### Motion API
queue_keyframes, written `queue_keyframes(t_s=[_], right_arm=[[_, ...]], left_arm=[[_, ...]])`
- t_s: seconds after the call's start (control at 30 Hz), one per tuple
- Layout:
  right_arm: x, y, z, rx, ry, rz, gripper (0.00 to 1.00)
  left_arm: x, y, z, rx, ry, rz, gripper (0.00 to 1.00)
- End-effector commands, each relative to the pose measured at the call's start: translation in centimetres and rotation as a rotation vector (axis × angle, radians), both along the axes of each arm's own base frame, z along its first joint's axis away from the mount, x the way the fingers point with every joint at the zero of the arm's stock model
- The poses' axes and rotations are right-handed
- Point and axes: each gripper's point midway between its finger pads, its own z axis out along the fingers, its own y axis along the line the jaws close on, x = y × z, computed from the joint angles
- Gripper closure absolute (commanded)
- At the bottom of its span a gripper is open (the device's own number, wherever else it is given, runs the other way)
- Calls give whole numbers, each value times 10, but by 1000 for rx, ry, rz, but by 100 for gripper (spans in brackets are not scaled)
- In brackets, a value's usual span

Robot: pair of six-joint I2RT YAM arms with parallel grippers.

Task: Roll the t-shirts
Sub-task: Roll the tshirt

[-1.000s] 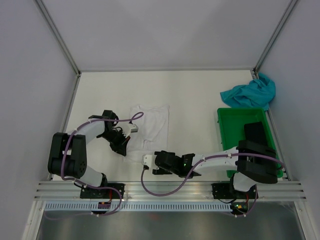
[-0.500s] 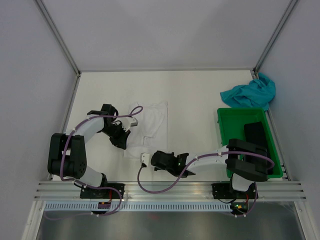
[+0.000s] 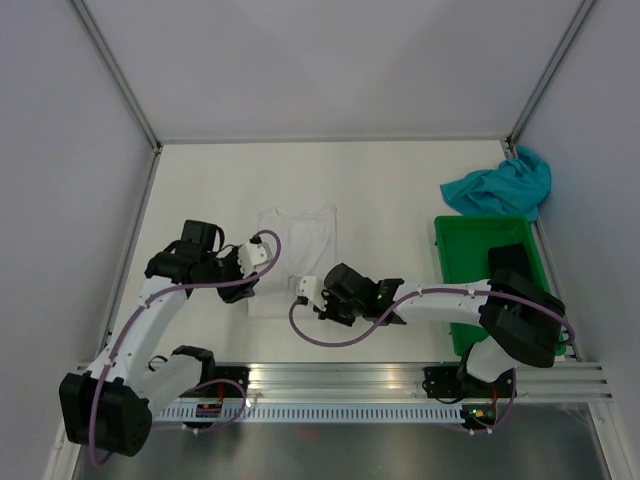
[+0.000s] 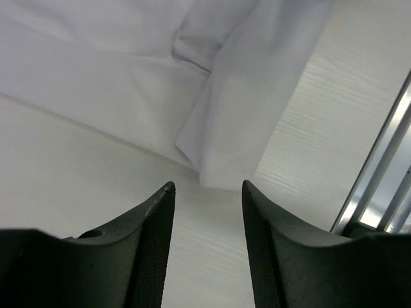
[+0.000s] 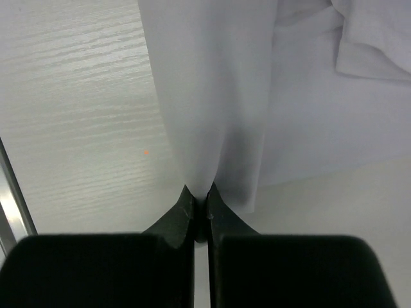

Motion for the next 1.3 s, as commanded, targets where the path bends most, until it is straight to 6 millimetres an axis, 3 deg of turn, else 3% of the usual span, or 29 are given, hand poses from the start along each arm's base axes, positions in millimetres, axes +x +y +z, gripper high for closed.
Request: queue_keyframes(t_s=[0.0,0.13,0.3,0.53,0.83,0.93,1.1,1.23,1.27], right_arm=[[-10,2,11,121,168,34,100],[-12,3,12,174,271,73,100],[-10,4,8,195,352,81,100],[-6,5,7,215,395,82,99],[-4,4,6,218,410,81,99],[-4,4,6,220,412,78,99],[-3,3,6,218,416,75,99],[-4,-1,9,196,435,61,98],[-7,1,13,204,453,57,98]], left_arm=[[-21,-14,-9,-6,-24,-149,48],[-36,-21,-27,43,0,-235,45],[-19,-22,-39,137,-68,-238,35],[-21,-24,-60,163,-84,-263,26],[-23,-18,-91,219,-100,-299,28],[-20,-17,-99,223,-119,-290,39],[-26,-14,-111,221,-107,-270,73],[-30,-11,-102,224,-74,-233,96],[-26,-14,-93,216,-78,-229,98]])
